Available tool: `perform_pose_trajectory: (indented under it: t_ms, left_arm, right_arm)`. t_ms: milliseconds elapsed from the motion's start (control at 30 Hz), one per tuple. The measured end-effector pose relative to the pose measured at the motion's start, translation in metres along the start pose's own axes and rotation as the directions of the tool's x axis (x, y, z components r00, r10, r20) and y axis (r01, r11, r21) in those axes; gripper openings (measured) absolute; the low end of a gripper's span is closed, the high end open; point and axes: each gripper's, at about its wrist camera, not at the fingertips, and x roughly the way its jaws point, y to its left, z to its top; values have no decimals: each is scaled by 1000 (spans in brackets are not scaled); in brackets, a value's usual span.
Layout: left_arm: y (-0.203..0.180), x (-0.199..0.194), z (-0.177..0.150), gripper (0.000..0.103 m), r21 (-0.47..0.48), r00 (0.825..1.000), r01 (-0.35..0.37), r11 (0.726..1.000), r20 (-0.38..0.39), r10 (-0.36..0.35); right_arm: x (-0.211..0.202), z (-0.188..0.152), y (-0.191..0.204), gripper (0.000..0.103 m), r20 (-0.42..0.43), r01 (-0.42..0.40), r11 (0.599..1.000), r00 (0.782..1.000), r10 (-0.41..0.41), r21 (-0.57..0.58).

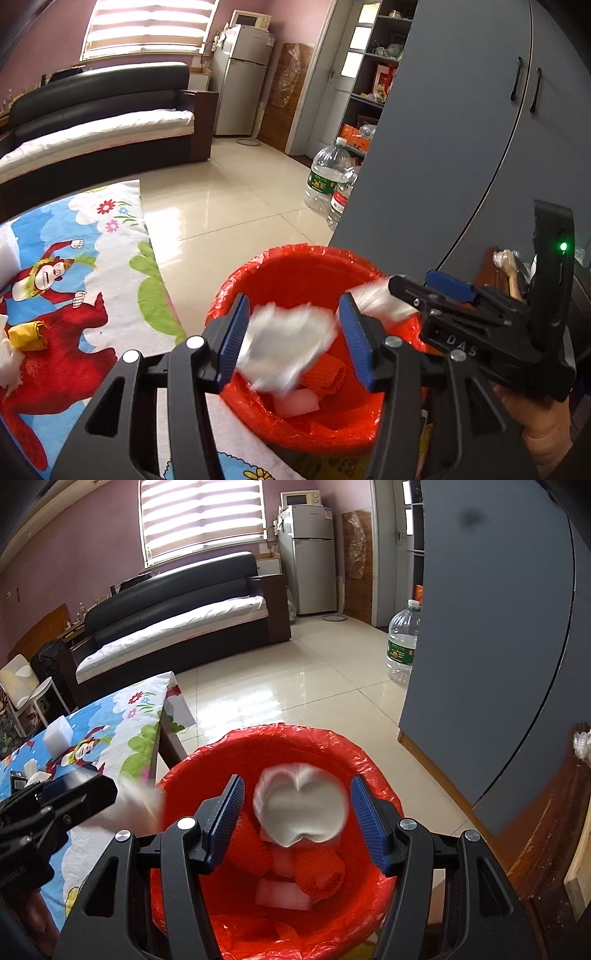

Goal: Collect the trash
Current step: 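Carry the tissue with the left tool while the right tool carries the cup, both releasing into the bin, then move both open tools from the bin back to the bed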

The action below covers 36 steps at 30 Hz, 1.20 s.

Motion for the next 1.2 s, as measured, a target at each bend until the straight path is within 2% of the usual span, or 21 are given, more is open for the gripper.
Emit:
perform_pose_trajectory:
  t_ms: [333,733,967,1200]
  left_arm:
    - [12,-10,3,49,-18,1000,-23,1000,19,23]
    - [45,-37,7,52,-33,995,-87,996,52,89]
    - [73,-60,5,52,-55,987,-138,989,73,141]
    - [104,-85,3,54,-82,972,-206,975,100,214]
  right_arm:
    - [-1,1,0,67,12,0,1000,1000,0,5]
    - [-6,2,23,74,30,-23,999,999,24,-37]
    - [-7,4,43,76,34,-52,997,998,54,-62]
    - [-7,5,67,78,34,-90,992,995,93,-91]
